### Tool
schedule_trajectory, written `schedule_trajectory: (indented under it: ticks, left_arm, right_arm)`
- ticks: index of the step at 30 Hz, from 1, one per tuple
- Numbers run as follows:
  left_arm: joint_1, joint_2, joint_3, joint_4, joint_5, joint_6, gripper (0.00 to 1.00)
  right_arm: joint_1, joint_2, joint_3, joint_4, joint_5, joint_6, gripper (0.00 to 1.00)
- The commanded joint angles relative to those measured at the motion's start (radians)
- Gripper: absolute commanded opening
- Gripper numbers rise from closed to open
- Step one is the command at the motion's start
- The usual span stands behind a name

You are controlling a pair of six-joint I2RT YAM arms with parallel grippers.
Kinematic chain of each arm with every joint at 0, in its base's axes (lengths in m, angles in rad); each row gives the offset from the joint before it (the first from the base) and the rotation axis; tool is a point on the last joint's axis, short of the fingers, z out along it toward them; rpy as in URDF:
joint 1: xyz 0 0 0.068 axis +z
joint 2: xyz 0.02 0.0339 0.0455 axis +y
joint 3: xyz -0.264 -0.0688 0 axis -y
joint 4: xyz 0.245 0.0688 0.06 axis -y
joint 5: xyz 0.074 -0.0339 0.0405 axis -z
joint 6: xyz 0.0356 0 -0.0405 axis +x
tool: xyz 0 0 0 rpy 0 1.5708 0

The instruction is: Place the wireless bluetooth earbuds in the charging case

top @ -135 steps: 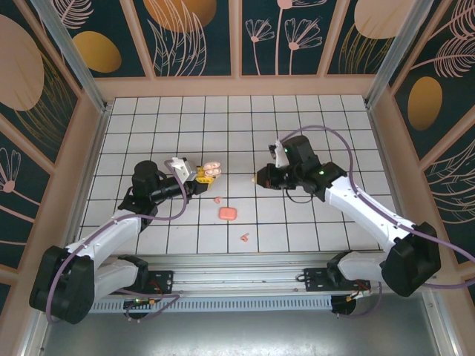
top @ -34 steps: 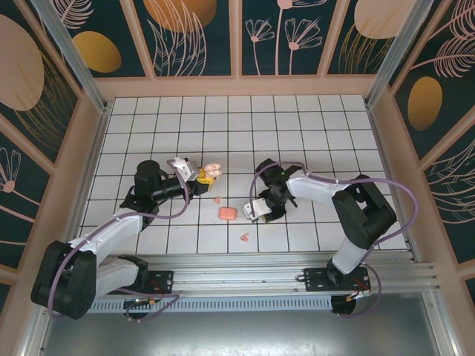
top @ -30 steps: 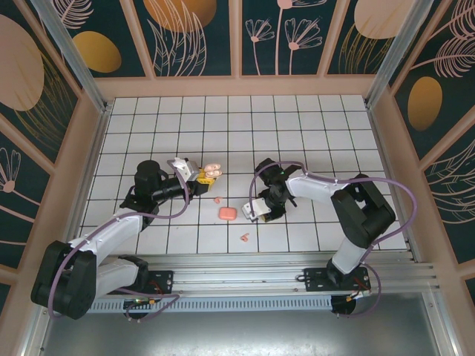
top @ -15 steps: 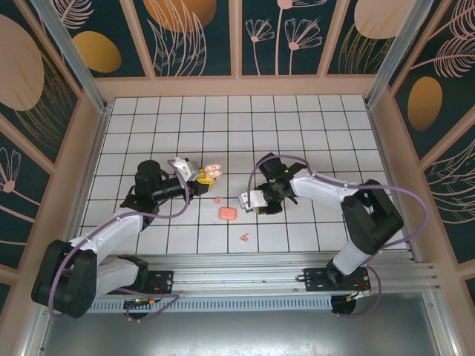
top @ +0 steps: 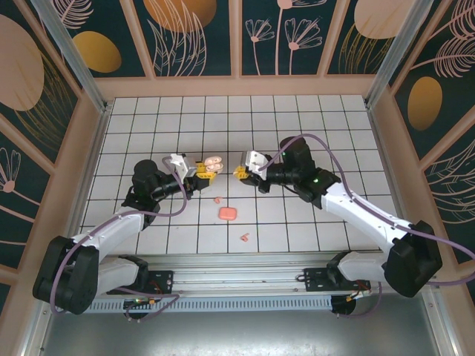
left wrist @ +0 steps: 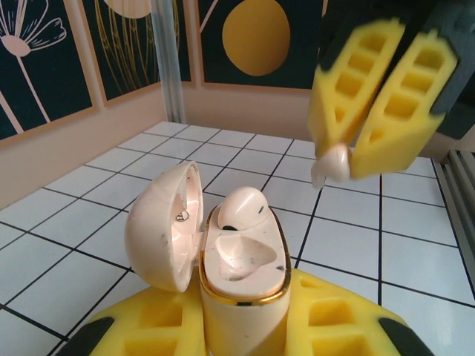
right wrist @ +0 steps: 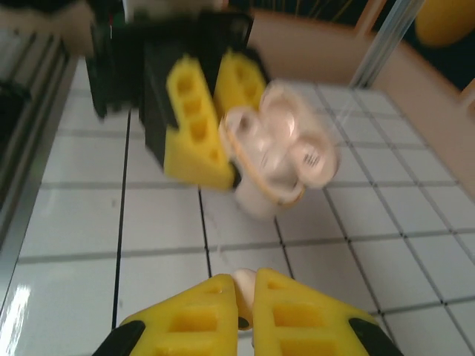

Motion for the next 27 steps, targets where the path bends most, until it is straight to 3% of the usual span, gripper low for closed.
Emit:
schedule_trajectory:
  ticks: [1,7,13,27]
  left_arm:
    - [-0.003,0.006,0.004,0.074,0.024,-0.018,0.16]
    - [-0.006,0.007,0.000,0.099,0.028,-0.035,0.16]
    - [-0.019,0.007,-0.002,0.113,0.031,-0.039,0.16]
    - [-0.019,-0.013,-0.008,0.154,0.019,-0.069,0.16]
  right_arm:
    - [-0.008,-0.025,-0.040,0.315,-0.092,0.234,0.10]
    - [-0.006,0.008,-0.093,0.676,-0.131,0.486,0.10]
    - [0.030,0.084,-0.100,0.851,-0.109,0.590,0.10]
    - [0.089,0.204,-0.101,0.924,-0.070,0.633,0.10]
